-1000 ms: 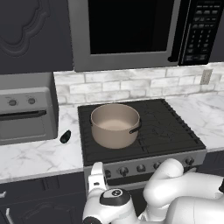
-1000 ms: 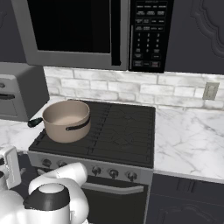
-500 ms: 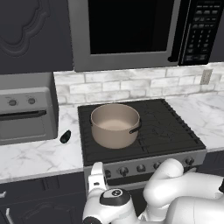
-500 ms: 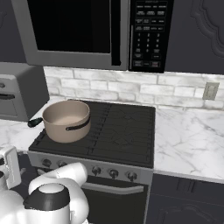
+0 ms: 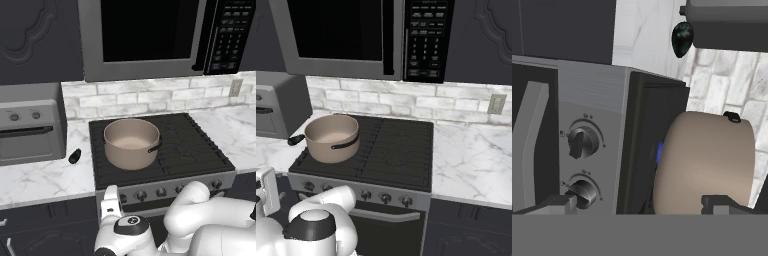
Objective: Turn on the burner for the pot on the stove. Wait thirty seconds for the pot to heat up. Then add the eggplant to the pot.
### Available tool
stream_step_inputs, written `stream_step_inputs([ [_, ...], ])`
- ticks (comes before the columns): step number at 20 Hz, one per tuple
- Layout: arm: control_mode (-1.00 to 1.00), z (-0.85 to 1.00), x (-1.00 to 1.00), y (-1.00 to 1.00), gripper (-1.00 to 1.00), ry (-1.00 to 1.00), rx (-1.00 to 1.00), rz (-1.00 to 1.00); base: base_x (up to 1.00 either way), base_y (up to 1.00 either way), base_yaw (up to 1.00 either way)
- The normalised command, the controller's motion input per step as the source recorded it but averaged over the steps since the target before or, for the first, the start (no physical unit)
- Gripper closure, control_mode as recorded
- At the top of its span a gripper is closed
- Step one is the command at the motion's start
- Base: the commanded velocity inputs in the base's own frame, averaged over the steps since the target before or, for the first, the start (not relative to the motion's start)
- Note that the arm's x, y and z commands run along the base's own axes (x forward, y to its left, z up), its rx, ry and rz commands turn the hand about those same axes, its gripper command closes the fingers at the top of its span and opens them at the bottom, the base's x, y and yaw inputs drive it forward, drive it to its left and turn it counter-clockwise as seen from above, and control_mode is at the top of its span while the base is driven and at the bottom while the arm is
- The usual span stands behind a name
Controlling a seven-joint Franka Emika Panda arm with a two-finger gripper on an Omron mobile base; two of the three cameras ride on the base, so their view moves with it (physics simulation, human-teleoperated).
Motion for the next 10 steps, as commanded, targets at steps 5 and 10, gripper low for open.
stream_step_inputs([
  [5,-1.0,0.0,0.0,0.0,-1.0,0.0,0.0,0.0,0.0,0.0,0.0],
  [10,-1.0,0.0,0.0,0.0,-1.0,0.0,0.0,0.0,0.0,0.0,0.0],
])
